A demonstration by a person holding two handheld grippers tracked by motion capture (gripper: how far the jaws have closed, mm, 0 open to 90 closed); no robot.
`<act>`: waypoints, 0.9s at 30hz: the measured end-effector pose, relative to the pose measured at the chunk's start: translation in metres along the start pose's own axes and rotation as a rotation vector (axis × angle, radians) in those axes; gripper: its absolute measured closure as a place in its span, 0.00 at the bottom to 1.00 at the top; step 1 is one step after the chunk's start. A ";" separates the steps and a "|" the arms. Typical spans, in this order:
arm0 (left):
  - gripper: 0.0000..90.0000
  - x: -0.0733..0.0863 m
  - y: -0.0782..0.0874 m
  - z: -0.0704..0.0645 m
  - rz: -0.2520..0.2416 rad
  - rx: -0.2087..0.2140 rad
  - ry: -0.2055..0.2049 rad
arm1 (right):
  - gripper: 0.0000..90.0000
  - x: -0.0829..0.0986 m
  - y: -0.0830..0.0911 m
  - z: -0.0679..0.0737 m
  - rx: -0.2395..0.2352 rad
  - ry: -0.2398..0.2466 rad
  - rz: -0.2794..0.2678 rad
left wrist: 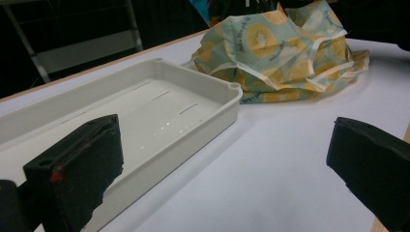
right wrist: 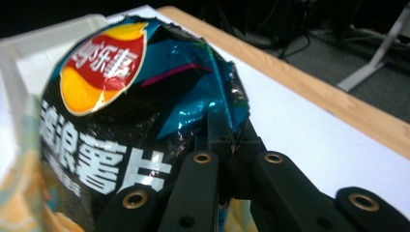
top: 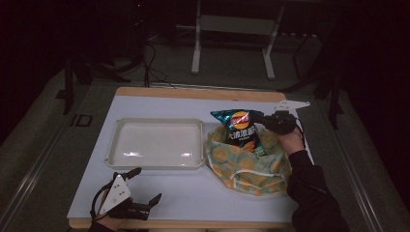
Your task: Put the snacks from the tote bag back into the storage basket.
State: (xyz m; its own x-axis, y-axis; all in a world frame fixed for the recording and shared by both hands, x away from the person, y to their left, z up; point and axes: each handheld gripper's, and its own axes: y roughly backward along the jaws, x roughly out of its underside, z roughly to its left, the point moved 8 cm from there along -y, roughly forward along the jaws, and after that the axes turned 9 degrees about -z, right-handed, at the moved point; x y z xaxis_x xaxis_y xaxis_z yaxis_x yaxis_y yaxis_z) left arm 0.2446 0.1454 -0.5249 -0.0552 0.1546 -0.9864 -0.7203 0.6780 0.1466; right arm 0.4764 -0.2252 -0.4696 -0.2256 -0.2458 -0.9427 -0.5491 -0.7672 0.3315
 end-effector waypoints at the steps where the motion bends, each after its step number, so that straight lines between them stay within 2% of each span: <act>1: 0.00 0.000 0.000 0.000 0.000 0.000 0.001 | 1.00 -0.003 0.002 0.001 0.002 0.001 -0.008; 13: 0.00 0.000 0.000 0.000 0.000 -0.001 0.000 | 1.00 -0.035 0.028 0.007 0.004 0.014 -0.095; 22: 0.00 0.000 0.000 0.000 0.001 -0.001 -0.001 | 1.00 -0.060 0.045 0.003 0.043 0.023 -0.151; 27: 0.00 -0.001 0.000 -0.001 0.002 -0.003 -0.003 | 1.00 -0.081 0.053 0.005 0.068 0.037 -0.181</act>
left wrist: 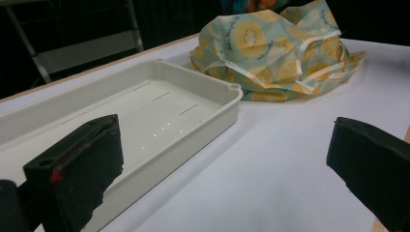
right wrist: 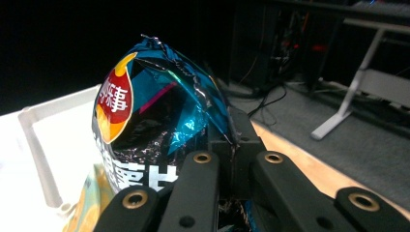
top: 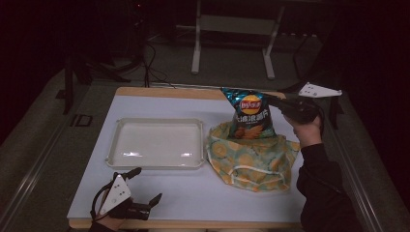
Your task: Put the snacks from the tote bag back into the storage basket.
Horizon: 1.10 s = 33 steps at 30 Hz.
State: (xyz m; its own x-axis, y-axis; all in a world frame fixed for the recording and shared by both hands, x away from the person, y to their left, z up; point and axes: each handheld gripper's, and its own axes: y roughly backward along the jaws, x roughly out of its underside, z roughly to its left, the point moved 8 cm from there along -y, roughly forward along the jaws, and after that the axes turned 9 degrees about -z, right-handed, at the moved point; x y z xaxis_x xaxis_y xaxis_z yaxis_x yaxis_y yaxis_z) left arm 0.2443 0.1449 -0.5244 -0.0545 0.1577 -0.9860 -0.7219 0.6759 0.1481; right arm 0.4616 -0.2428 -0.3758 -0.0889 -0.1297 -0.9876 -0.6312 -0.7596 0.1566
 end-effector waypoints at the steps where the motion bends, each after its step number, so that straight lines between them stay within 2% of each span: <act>1: 0.00 0.000 0.000 0.000 -0.001 0.000 -0.001 | 1.00 -0.005 0.001 0.001 0.003 0.003 -0.004; 10: 0.00 0.000 0.000 -0.001 -0.002 0.000 -0.006 | 1.00 -0.043 0.003 0.010 0.041 0.049 -0.033; 16: 0.00 -0.001 0.001 -0.001 -0.003 0.000 -0.007 | 1.00 -0.058 -0.003 0.019 0.050 0.042 -0.044; 33: 0.00 -0.002 0.003 -0.002 -0.009 -0.004 -0.010 | 1.00 -0.067 -0.048 0.065 0.005 0.032 -0.057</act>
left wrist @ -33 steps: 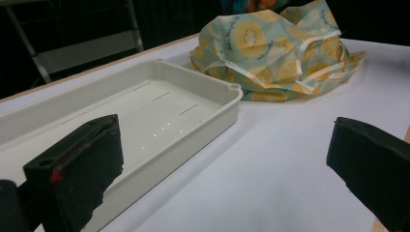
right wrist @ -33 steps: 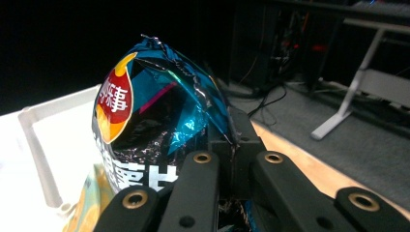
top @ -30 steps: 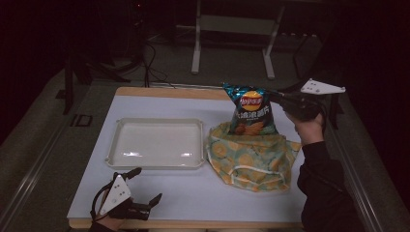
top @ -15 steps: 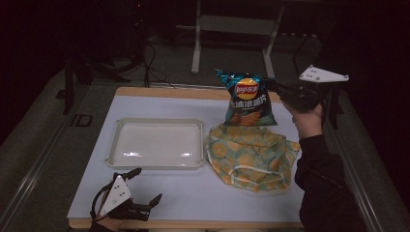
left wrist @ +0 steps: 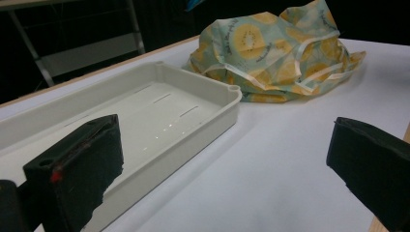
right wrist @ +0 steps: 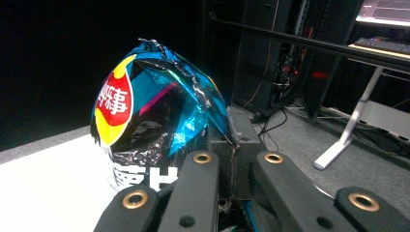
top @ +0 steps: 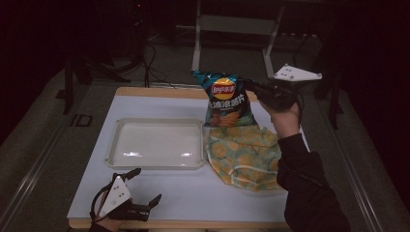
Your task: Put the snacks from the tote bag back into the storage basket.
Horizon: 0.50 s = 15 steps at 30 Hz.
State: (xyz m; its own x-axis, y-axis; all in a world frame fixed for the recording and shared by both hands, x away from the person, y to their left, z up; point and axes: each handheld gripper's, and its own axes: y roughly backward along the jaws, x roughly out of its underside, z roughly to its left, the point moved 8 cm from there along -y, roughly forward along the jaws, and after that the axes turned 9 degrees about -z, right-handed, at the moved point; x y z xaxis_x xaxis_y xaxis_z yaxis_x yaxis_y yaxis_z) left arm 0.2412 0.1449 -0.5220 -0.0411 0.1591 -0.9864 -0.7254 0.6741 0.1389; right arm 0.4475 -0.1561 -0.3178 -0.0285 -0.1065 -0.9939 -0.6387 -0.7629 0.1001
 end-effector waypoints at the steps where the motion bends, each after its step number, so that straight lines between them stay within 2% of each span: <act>1: 0.00 0.000 0.000 0.000 -0.002 -0.001 -0.001 | 1.00 0.000 -0.003 0.003 -0.005 -0.002 -0.001; 6: 0.00 0.000 0.001 0.000 -0.004 -0.004 -0.003 | 1.00 -0.001 -0.017 0.017 -0.016 0.010 -0.007; 15: 0.00 0.001 0.001 0.000 0.008 -0.001 -0.011 | 1.00 0.002 -0.040 0.038 -0.042 -0.012 -0.020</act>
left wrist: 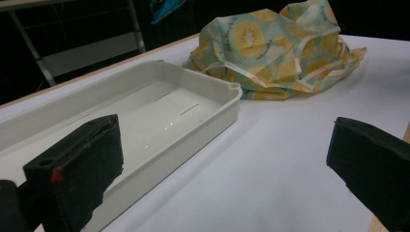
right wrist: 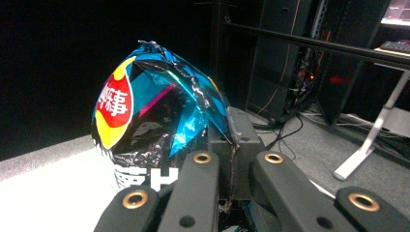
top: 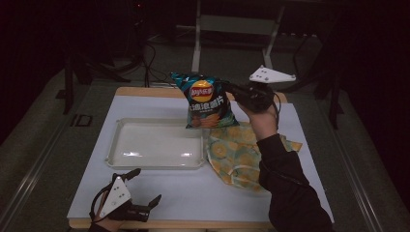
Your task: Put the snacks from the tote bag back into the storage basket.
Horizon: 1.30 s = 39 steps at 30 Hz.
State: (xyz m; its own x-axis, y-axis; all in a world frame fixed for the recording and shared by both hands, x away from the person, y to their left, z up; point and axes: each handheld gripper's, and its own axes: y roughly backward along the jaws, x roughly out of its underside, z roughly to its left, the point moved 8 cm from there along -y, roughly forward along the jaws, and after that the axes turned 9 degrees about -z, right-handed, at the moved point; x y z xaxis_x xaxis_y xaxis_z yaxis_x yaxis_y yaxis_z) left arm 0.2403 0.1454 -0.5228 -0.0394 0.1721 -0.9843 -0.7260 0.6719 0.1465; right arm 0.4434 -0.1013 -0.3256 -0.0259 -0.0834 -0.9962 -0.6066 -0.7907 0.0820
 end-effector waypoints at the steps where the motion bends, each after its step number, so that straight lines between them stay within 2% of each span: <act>1: 0.00 0.000 0.000 0.000 -0.001 0.000 -0.001 | 1.00 0.001 -0.002 0.002 -0.004 -0.003 -0.002; 14: 0.00 -0.001 0.001 -0.001 -0.003 0.005 -0.004 | 1.00 0.006 -0.030 0.026 -0.021 -0.020 -0.016; 24: 0.00 -0.001 0.002 0.000 -0.005 0.005 -0.005 | 1.00 0.018 -0.056 0.050 -0.023 -0.035 -0.032; 35: 0.00 -0.002 0.003 0.002 -0.013 -0.004 -0.009 | 1.00 0.036 -0.088 0.082 0.010 -0.127 -0.080; 39: 0.00 -0.001 0.003 0.002 -0.013 -0.005 -0.008 | 1.00 0.047 -0.098 0.091 -0.011 -0.157 -0.072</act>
State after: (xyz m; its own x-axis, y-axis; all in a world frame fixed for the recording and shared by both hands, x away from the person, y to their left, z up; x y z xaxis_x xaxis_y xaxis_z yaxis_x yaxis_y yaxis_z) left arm 0.2393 0.1486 -0.5208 -0.0244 0.1696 -0.9852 -0.7298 0.6705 0.1335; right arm 0.4291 0.0277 -0.3827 -0.1071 0.0692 -0.9918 -0.6030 -0.7977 0.0094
